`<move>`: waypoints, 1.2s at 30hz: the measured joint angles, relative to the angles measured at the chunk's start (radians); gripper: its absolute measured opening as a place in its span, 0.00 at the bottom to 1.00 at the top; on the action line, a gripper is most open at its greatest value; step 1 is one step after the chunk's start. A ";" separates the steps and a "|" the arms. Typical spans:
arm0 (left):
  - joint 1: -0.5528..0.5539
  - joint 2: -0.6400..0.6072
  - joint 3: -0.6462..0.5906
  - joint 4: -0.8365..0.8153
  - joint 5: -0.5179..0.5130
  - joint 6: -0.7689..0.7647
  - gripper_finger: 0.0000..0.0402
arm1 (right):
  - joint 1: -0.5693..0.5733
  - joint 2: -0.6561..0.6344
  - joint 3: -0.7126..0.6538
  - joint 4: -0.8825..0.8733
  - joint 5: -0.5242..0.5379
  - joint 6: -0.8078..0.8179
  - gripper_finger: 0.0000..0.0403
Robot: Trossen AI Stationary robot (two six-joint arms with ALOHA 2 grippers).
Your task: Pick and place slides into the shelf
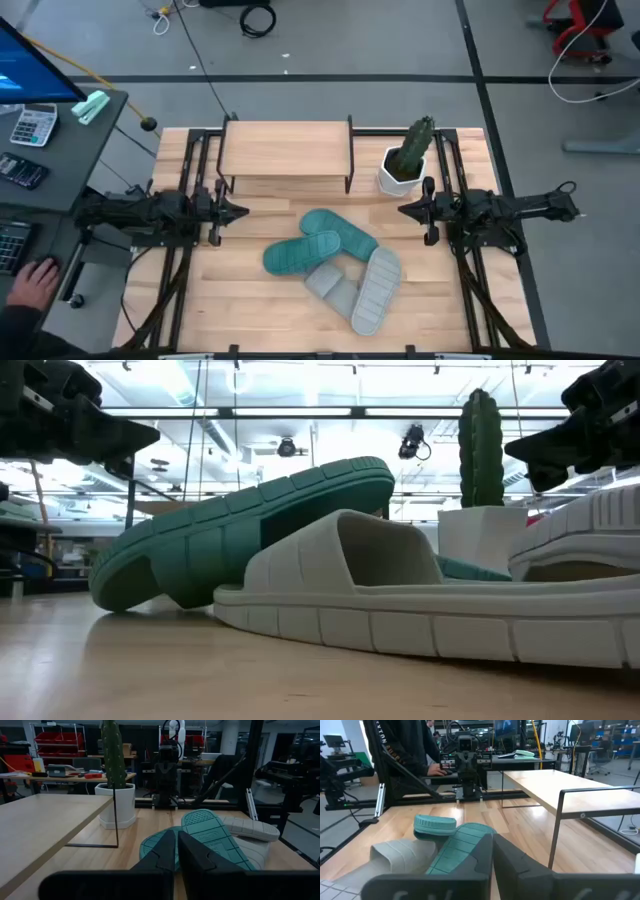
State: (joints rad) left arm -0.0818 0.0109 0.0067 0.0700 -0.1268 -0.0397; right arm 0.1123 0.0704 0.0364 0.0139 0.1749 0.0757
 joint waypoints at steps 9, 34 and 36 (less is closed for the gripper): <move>0.000 0.000 0.000 0.000 0.000 0.000 0.09 | 0.000 0.000 0.000 0.000 0.000 0.000 0.05; 0.000 0.000 0.000 0.000 0.000 0.000 0.09 | 0.000 0.000 0.000 0.000 0.000 0.000 0.05; 0.000 0.000 0.000 0.000 0.000 0.000 0.09 | 0.000 0.000 0.000 0.000 0.000 0.000 0.05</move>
State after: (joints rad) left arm -0.0818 0.0113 0.0067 0.0700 -0.1268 -0.0395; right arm 0.1126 0.0702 0.0367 0.0139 0.1746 0.0757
